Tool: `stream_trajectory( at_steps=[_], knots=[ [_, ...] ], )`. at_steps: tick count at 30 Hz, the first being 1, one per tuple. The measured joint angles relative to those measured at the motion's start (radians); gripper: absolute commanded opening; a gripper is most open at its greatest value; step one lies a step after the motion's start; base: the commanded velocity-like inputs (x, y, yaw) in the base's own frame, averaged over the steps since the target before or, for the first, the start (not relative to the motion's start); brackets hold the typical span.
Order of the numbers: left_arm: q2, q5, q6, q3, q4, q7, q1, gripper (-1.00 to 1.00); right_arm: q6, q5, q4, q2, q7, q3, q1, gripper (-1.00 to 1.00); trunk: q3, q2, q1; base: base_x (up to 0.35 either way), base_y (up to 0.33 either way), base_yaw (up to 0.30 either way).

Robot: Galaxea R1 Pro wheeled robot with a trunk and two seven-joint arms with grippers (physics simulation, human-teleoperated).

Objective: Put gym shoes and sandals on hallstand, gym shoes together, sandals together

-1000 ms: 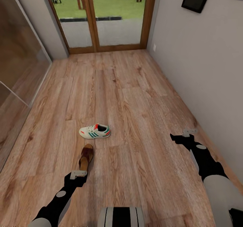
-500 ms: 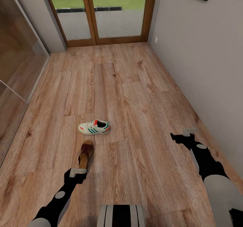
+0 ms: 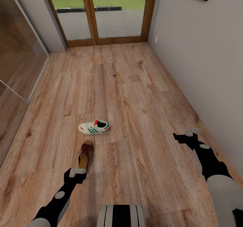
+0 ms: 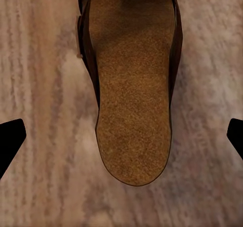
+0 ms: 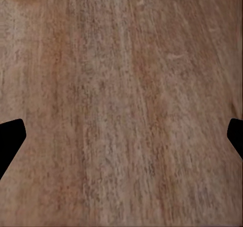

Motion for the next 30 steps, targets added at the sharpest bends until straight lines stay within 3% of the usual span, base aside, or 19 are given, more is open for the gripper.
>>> stream_trajectory(
  at_steps=[5,15,30],
  knots=[
    [-0.001,0.0,0.0,0.0,0.0,0.0,0.0,1.0,0.0,-0.002,0.001,-0.009,0.0,0.001,0.0,1.0,-0.019,-0.001,0.002,0.0,0.0,0.0],
    [-0.001,-0.001,-0.005,-0.001,0.0,-0.001,0.0,1.0,0.0,-0.002,0.001,-0.007,0.0,0.002,0.0,1.0,-0.019,-0.001,0.002,0.006,0.0,0.0],
    [0.0,0.0,-0.008,0.0,0.0,0.0,0.0,1.0,0.0,-0.002,0.001,-0.006,0.0,0.002,0.0,1.0,-0.019,-0.001,0.002,0.111,0.0,0.0]
  ],
)
